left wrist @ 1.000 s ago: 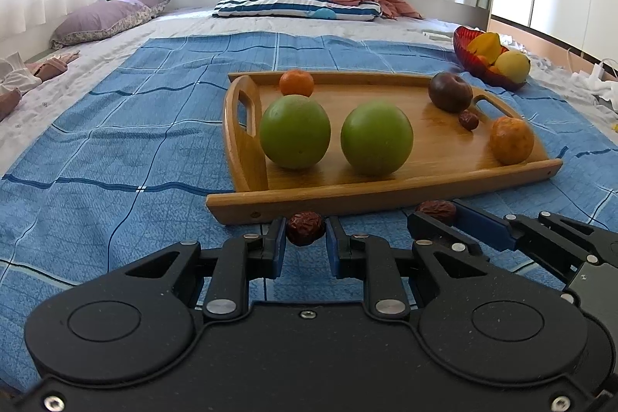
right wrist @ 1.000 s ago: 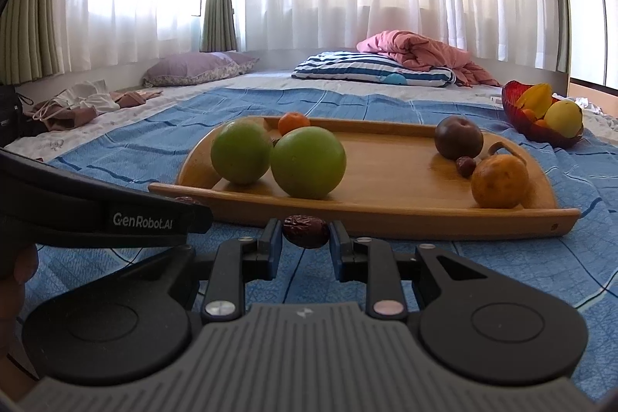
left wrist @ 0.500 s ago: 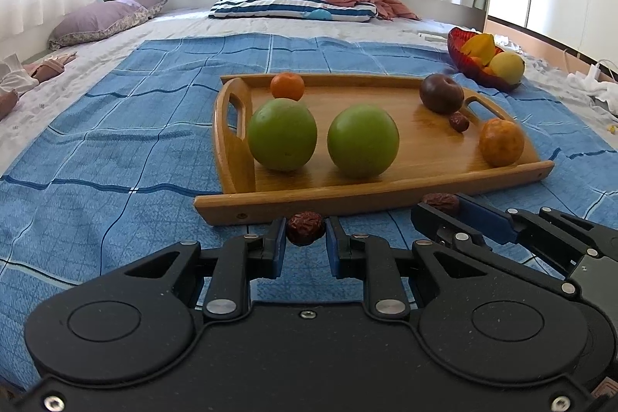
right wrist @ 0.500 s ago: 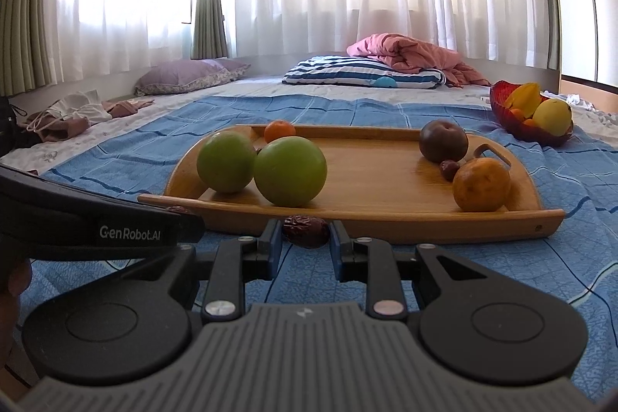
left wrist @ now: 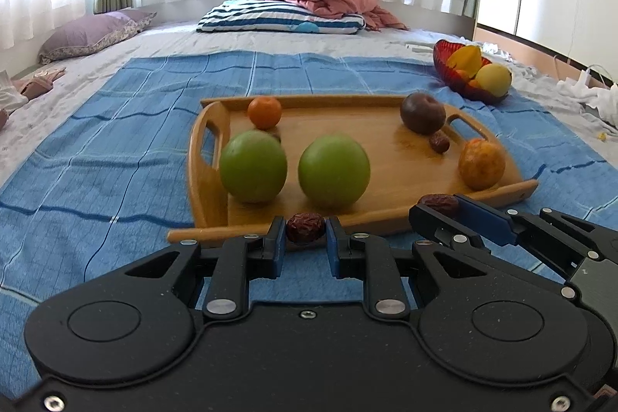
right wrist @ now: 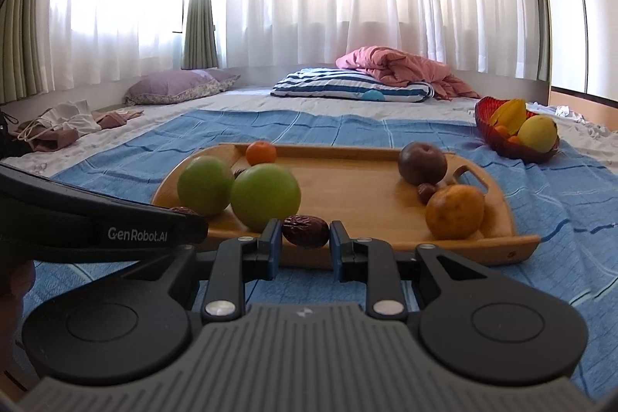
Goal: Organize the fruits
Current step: 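Carry both held dates over the wooden tray, then lower the date in the left tool onto the tray while the right tool lowers its date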
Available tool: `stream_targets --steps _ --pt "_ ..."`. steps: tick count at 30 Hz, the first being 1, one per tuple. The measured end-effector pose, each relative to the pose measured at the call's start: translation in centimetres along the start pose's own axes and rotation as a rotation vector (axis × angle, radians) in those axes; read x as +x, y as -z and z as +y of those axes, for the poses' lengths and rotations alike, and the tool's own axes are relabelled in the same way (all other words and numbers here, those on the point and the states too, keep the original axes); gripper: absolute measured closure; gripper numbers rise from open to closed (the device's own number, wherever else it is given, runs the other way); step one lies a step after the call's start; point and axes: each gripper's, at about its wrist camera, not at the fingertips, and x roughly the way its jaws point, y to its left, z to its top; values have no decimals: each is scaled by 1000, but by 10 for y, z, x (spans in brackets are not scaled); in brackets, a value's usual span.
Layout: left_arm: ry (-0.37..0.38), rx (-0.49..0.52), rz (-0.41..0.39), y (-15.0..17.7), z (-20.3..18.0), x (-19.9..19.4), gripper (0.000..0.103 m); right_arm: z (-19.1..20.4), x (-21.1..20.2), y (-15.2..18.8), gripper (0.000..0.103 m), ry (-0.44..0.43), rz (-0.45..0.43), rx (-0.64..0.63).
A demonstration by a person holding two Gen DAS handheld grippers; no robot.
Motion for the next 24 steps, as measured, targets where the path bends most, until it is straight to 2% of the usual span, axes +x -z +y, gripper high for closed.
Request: stream_targets --steps 14,24 --pt "21 13 -32 -29 -12 5 82 -15 5 -24 72 44 -24 5" --pt "35 -13 -30 -51 -6 10 82 -26 16 -40 72 57 -11 17"
